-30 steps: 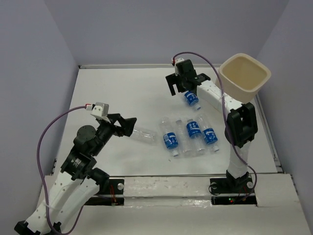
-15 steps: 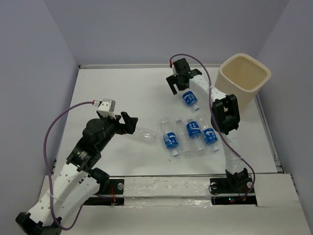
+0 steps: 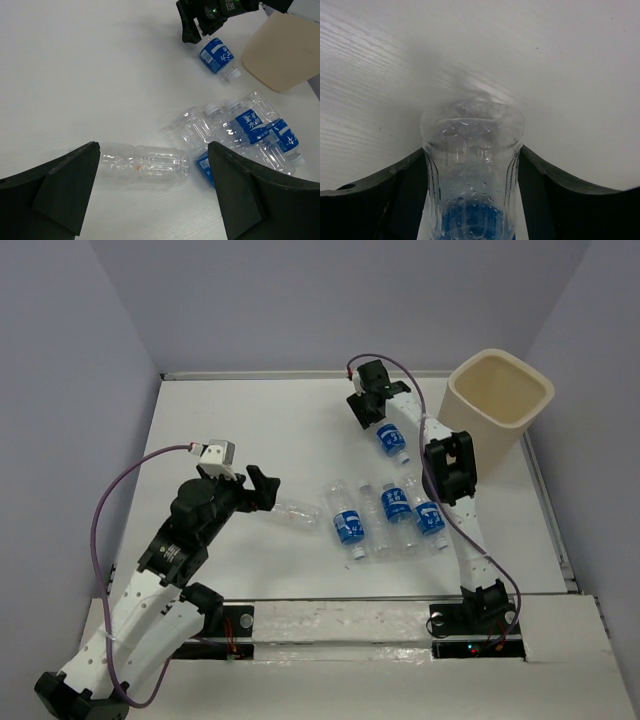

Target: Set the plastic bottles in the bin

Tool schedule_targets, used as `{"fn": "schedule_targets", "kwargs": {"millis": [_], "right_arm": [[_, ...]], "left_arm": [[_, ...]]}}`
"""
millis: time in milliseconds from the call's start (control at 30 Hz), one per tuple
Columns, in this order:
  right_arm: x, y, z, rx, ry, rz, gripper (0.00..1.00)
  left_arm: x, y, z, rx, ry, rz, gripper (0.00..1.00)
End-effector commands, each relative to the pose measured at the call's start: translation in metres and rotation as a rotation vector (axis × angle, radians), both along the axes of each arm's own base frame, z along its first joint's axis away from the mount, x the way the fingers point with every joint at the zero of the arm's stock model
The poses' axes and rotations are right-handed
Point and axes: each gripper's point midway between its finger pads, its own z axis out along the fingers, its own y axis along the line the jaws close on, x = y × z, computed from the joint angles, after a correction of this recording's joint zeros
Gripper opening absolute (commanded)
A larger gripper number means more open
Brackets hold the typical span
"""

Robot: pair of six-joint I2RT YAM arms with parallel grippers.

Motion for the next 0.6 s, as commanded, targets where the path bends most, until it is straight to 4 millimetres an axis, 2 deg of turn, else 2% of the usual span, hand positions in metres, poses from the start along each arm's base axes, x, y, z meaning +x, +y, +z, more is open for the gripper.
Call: {"fn": "schedule_targets", "kwargs": {"millis": [0,33,67,133,167,200,267,300,367,400,467,500,533,567], "right_arm": [[0.023,0.013,0.037,0.028,-0.129,0.03,0.6],[0.026,0.014,0.047,0.041,-0.156,0.026,0.58],[0.033,0.018,0.078,0.079,-0.229,0.016,0.56],[0.038,0.023,0.121,0.142,-0.321,0.013,0.5],[0.039,0.03,0.174,0.227,-0.422,0.011,0.47],[0.037,0.033,0.202,0.278,-0.473,0.013,0.41],[0.031,0.037,0.261,0.378,-0.588,0.018,0.39],[0.016,0.036,0.305,0.447,-0.651,0.019,0.39],[0.001,0.03,0.355,0.511,-0.763,0.016,0.4],[-0.019,0.017,0.382,0.523,-0.816,-0.003,0.41],[-0.038,-0.003,0.422,0.526,-0.943,-0.037,0.4],[-0.047,-0.019,0.436,0.514,-0.991,-0.071,0.4],[-0.066,-0.042,0.461,0.525,-1.086,-0.111,0.39],[-0.075,-0.061,0.47,0.514,-1.134,-0.162,0.39]], "left_arm": [[0.006,-0.002,0.027,-0.04,-0.061,0.0,0.99],[0.006,-0.002,0.027,-0.039,-0.06,0.0,0.99],[0.007,-0.003,0.027,-0.041,-0.057,-0.002,0.99],[0.008,-0.003,0.024,-0.038,-0.048,0.0,0.99],[0.01,-0.003,0.022,-0.034,-0.042,0.0,0.99],[0.011,-0.002,0.021,-0.035,-0.038,0.002,0.99],[0.012,-0.002,0.019,-0.034,-0.03,0.008,0.99],[0.014,-0.001,0.018,-0.032,-0.024,0.014,0.99],[0.014,0.0,0.016,-0.037,-0.015,0.019,0.99],[0.014,0.0,0.014,-0.039,-0.006,0.022,0.99],[0.012,-0.001,0.01,-0.065,0.019,0.029,0.99],[0.011,-0.001,0.01,-0.079,0.027,0.033,0.99],[0.01,-0.001,0.008,-0.108,0.046,0.044,0.99],[0.008,-0.001,0.008,-0.125,0.054,0.048,0.99]]}}
